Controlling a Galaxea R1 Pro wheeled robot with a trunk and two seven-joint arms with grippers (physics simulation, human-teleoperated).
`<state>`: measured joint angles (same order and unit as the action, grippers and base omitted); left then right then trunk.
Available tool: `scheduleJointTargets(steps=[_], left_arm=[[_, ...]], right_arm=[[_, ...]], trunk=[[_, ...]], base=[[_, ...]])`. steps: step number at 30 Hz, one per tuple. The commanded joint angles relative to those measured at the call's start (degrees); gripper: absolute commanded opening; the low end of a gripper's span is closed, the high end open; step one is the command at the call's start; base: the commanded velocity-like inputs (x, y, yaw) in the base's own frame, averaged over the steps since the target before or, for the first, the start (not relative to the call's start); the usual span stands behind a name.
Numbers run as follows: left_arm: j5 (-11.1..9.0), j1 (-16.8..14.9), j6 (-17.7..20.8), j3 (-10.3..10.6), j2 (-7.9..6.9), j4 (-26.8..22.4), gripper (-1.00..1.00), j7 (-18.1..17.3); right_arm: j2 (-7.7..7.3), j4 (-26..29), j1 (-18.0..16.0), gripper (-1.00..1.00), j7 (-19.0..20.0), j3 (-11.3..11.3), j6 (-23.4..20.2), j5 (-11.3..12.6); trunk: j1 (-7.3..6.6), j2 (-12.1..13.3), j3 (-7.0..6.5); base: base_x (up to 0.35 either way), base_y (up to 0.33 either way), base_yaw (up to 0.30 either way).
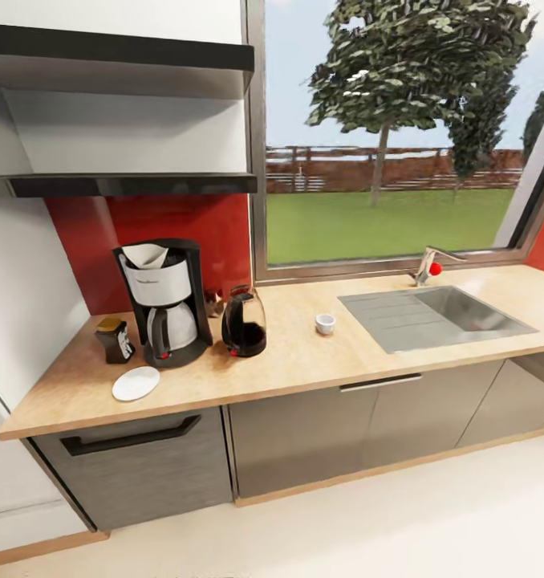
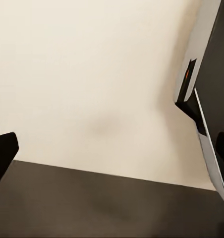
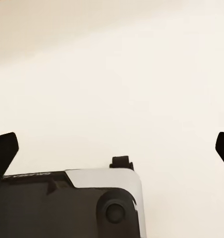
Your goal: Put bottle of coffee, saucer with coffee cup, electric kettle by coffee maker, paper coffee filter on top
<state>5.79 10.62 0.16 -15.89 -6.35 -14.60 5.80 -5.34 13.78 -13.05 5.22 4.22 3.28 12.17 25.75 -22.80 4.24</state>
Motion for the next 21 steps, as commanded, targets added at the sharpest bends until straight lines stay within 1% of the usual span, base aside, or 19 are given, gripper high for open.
scheduleJointTargets(steps=[1,7,16,21], left_arm=[[0.60,0.01,0.56,-0.34,0.04,-0.13,1.00,0.38],[0.62,0.01,1.33,-0.15,0.09,-0.11,1.00,0.80],[0.70,-0.07,1.17,-0.07,0.47,-0.16,1.00,0.94],[0.64,-0.07,1.25,-0.03,0.35,-0.17,1.00,0.85]], right_arm=[[-0.07,0.34,-0.05,1.00,0.12,0.46,0.23,0.58],[-0.12,0.64,-0.05,1.00,0.11,0.68,0.23,0.50],[-0.32,0.39,-0.05,1.00,0.05,0.71,0.37,0.45],[-0.36,0.37,-0.05,1.00,0.05,0.71,0.35,0.42]], trunk=[[0.03,-0.11,0.17],[0.03,-0.11,0.54],[0.03,-0.11,1.07],[0.03,-0.11,1.26]], base=[[0.000,0.000,0.195],[0.000,0.000,0.195],[0.000,0.000,0.201],[0.000,0.000,0.243]])
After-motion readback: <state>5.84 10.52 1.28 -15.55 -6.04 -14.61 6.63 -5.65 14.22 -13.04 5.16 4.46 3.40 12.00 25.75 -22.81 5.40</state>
